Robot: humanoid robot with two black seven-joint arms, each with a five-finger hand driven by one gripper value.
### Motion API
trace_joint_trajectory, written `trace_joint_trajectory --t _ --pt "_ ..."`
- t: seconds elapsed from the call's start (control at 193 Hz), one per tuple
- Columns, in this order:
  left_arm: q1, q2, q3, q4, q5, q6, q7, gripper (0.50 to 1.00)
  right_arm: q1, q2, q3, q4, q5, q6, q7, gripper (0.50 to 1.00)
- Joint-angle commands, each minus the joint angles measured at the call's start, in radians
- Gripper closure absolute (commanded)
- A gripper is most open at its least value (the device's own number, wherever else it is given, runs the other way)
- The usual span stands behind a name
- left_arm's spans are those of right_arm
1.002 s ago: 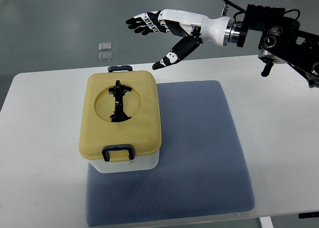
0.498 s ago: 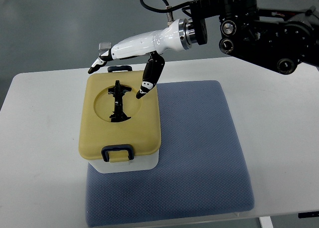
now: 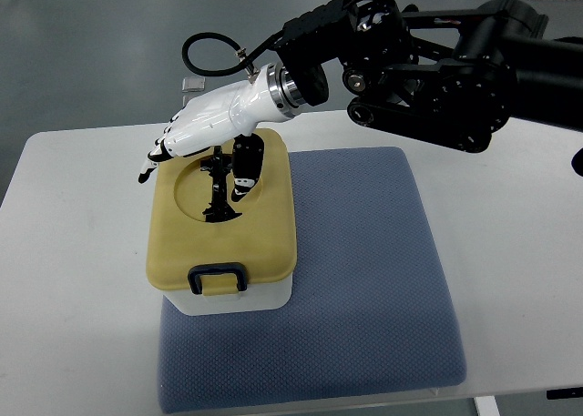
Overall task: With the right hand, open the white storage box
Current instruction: 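Close the right hand fingers around the black handle on the lid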
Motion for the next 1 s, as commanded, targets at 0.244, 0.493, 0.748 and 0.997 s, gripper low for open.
trace_joint_trajectory --t 0.244,0.493,0.748,0.997 --pt "0.0 0.0 0.0 0.0 0.001 0.0 0.0 0.5 -0.002 0.004 -0.061 -0.028 -0.072 -0.089 -0.004 0.585" --pt "0.0 0.0 0.0 0.0 -0.001 0.0 0.0 0.5 -0.003 0.001 -0.062 -0.028 -0.073 -0.09 0.0 0.625" --pt "0.0 0.0 0.0 0.0 0.001 0.0 0.0 0.5 -0.013 0.001 -0.064 -0.028 -0.075 -0.09 0.003 0.82" --pt "0.0 0.0 0.0 0.0 0.001 0.0 0.0 0.5 -0.016 -0.002 -0.059 -0.028 -0.075 -0.092 0.007 0.989"
